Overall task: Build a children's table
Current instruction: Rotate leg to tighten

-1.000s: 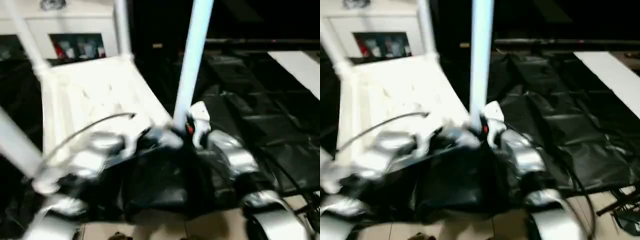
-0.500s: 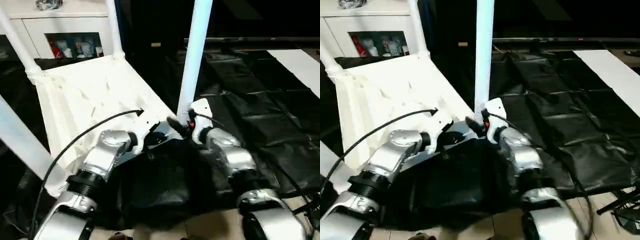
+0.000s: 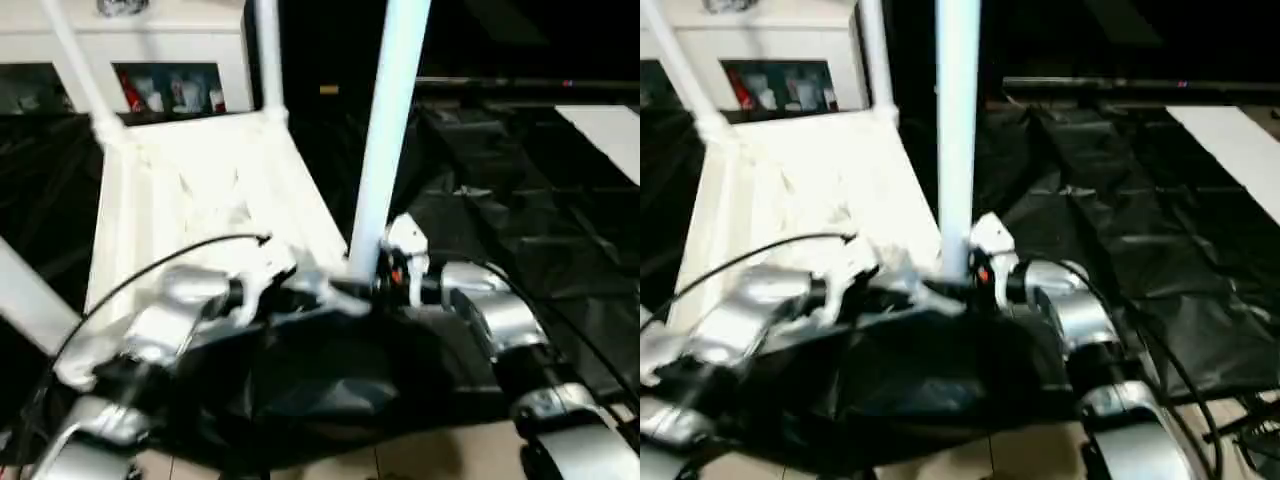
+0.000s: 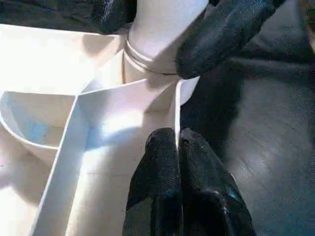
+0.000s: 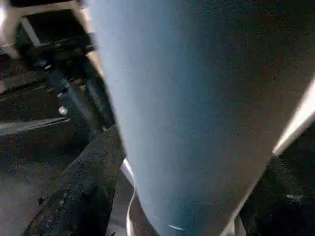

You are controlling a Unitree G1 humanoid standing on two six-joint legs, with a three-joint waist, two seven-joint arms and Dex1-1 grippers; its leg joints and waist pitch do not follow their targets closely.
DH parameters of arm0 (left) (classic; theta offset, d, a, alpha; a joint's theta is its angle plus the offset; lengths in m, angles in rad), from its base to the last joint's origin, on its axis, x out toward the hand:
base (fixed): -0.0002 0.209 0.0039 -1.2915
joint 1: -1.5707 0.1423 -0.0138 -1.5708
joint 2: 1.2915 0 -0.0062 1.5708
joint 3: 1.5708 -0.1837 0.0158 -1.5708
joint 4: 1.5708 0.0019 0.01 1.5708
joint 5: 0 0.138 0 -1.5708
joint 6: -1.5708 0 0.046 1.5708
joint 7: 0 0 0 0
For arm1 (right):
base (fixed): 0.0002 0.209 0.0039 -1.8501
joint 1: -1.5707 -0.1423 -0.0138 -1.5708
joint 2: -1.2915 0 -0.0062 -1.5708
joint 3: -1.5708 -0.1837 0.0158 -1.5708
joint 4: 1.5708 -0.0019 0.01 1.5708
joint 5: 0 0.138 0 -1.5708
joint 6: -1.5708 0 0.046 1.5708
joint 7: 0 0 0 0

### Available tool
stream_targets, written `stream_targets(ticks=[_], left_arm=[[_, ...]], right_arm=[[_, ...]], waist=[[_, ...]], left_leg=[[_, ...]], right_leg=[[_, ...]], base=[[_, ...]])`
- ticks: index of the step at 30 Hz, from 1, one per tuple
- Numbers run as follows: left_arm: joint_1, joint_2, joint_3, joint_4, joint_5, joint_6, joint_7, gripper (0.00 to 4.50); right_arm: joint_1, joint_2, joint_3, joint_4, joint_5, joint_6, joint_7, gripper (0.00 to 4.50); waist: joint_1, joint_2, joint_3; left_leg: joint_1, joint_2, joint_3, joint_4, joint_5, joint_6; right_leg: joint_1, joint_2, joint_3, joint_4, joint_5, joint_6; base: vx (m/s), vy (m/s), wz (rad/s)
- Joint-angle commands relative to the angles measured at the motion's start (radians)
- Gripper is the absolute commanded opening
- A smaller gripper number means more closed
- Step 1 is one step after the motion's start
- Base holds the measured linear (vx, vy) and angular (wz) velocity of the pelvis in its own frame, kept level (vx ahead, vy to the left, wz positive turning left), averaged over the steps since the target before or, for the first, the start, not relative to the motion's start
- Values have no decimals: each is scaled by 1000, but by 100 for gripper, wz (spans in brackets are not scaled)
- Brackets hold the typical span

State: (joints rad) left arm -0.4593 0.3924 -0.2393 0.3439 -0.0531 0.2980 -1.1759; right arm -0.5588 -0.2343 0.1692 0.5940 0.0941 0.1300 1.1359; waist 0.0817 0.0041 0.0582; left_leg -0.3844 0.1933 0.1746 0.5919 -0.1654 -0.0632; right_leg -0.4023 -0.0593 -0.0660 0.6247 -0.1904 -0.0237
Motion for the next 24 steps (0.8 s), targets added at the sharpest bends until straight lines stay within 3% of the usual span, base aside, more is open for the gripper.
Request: stream_targets(ticks=[1, 4, 5, 9, 16, 19, 21, 22, 24], left_arm=[[-8, -6, -15, -89, -75, -20, -72, 0], [4, 16, -15, -102, -78, -14, -99, 0], [9, 23, -15, -106, -80, -12, -107, 0], [22, 40, -13, -123, -89, 2, -125, 0], [33, 37, -17, -142, -102, 20, -126, 0], [19, 8, -11, -124, -90, 12, -77, 0], [-12, -39, 5, -82, -65, 2, 14, 0], [-34, -70, 14, -54, -47, -3, 77, 0], [-60, -103, 20, -26, -27, -4, 144, 0]], right_arm=[[11, -5, 55, -8, -3, 22, 57, 320], [15, -14, 60, -19, -1, 28, 80, 320], [17, -15, 61, -23, 1, 28, 87, 296], [20, -18, 64, -29, 3, 27, 99, 272], [39, -5, 77, -54, 16, 48, 112, 251], [51, 18, 74, -52, 15, 44, 69, 250], [46, 66, 46, -11, 0, 40, -54, 250], [35, 98, 26, 29, -16, 37, -150, 250], [22, 133, 6, 73, -28, 43, -247, 250]], waist=[[1, 1, -69], [5, 2, -69], [6, -6, -67], [5, -8, -66], [5, -5, -67], [4, -7, -67], [0, -7, -63], [-1, -3, -63], [-6, -7, -61]], left_leg=[[21, 45, -9, -66, -204, 51], [21, 44, -8, -66, -203, 49], [20, 44, -9, -67, -207, 48], [21, 44, -8, -68, -214, 41], [21, 44, -9, -68, -196, 41], [21, 43, -10, -68, -200, 37], [21, 42, -9, -70, -215, 25], [25, 40, -11, -70, -239, 13], [25, 37, -14, -73, -260, -4]], right_leg=[[47, -82, 52, -80, -194, -218], [46, -81, 52, -79, -190, -221], [47, -83, 52, -78, -204, -218], [45, -83, 53, -82, -233, -206], [46, -80, 52, -79, -204, -208], [47, -82, 53, -79, -205, -208], [44, -82, 54, -84, -234, -203], [43, -84, 54, -89, -283, -193], [45, -86, 53, -97, -346, -173]], base=[[0, 0, 0], [0, 0, 0], [0, 0, 0], [0, 0, 0], [0, 0, 0], [0, 0, 0], [0, 0, 0], [0, 0, 0], [0, 0, 0]])
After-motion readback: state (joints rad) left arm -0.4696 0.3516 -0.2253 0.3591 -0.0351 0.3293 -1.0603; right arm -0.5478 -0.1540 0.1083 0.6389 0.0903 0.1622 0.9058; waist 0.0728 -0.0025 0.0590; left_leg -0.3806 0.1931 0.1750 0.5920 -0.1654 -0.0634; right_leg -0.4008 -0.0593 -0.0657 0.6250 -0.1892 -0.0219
